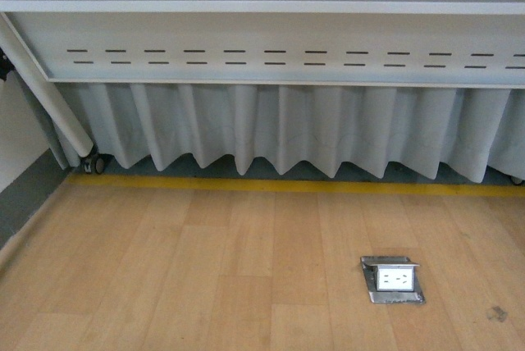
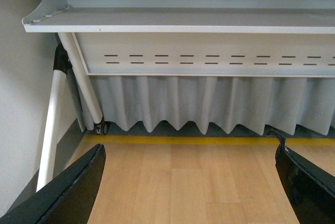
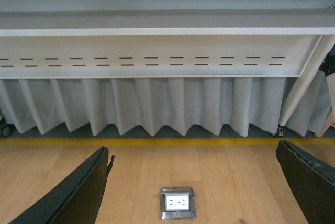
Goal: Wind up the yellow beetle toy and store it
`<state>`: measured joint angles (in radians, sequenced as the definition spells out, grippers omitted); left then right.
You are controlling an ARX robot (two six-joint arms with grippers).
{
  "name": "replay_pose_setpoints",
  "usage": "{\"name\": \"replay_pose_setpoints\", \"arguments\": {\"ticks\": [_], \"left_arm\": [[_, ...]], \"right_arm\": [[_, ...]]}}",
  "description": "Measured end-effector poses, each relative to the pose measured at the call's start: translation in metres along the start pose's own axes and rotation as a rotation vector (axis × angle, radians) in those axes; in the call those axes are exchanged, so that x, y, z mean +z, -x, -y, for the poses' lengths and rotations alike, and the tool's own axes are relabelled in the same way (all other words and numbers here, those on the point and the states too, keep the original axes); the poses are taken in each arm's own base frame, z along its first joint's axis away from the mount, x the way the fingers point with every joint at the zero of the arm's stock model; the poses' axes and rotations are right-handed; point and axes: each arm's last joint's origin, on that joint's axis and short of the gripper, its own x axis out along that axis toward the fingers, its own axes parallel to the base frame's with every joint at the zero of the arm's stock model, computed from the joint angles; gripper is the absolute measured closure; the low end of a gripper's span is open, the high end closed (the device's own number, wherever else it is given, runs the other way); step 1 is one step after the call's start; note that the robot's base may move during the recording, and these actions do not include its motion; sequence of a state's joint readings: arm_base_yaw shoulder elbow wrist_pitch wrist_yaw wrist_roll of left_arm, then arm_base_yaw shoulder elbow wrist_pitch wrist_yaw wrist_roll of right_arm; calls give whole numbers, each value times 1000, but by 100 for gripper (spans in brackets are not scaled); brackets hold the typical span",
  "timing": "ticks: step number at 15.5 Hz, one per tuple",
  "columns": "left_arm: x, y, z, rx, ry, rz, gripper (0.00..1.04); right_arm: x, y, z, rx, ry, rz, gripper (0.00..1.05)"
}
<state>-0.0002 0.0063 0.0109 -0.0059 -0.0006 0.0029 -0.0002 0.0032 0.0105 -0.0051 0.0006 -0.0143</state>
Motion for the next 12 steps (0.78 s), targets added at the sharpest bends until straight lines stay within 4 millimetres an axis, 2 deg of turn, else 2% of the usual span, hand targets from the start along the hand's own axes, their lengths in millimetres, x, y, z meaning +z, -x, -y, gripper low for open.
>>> {"name": "replay_pose_setpoints", "arguments": {"ticks": [12], "left_arm": [[0, 0, 0, 0, 0, 0, 7]], "right_arm": [[0, 0, 0, 0, 0, 0, 7]]}}
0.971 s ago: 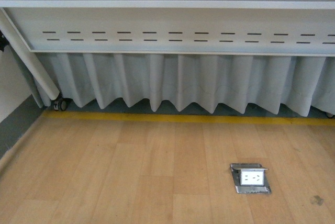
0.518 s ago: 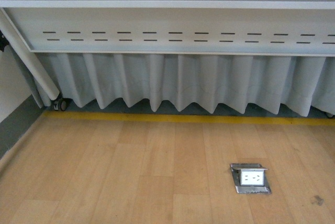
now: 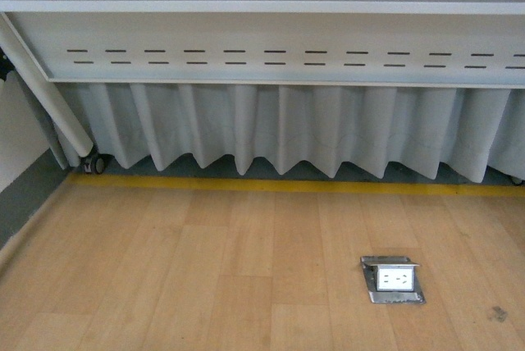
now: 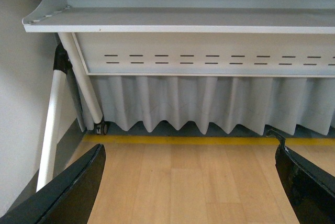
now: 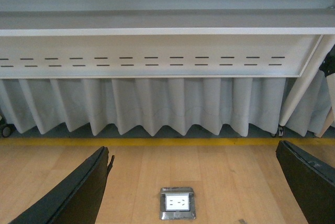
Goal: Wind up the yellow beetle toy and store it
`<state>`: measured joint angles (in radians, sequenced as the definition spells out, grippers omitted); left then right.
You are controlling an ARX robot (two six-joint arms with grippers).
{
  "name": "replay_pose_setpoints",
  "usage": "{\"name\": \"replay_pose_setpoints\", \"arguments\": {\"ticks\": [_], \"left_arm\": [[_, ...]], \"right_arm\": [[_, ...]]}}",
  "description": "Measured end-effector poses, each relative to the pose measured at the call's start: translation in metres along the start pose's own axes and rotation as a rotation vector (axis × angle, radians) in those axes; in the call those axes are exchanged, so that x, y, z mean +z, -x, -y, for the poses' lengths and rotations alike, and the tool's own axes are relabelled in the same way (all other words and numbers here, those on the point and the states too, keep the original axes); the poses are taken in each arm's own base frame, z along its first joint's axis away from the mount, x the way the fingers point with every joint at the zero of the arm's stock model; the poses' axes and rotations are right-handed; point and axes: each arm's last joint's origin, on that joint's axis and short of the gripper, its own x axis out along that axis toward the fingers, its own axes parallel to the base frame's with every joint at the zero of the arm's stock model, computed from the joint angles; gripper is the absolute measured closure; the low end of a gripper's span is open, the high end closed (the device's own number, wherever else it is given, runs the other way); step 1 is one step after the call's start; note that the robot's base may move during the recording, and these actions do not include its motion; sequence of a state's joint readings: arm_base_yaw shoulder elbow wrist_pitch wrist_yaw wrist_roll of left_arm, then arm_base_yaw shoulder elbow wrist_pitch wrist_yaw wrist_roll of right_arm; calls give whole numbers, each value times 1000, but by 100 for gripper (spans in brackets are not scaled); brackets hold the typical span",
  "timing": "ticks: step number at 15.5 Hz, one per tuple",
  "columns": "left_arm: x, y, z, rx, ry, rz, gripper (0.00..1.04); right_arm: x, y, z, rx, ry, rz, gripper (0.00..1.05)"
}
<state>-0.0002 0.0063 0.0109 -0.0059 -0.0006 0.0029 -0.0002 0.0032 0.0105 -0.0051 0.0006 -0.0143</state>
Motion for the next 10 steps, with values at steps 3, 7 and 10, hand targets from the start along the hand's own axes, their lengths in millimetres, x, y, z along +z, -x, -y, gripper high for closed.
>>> {"name": "replay_pose_setpoints", "arguments": {"ticks": [3, 7, 10], "left_arm": [[0, 0, 0, 0, 0, 0, 7], [0, 0, 0, 0, 0, 0, 7], [0, 0, 0, 0, 0, 0, 7]], "right_arm": [[0, 0, 0, 0, 0, 0, 7], [0, 0, 0, 0, 0, 0, 7], [0, 0, 0, 0, 0, 0, 7]]}}
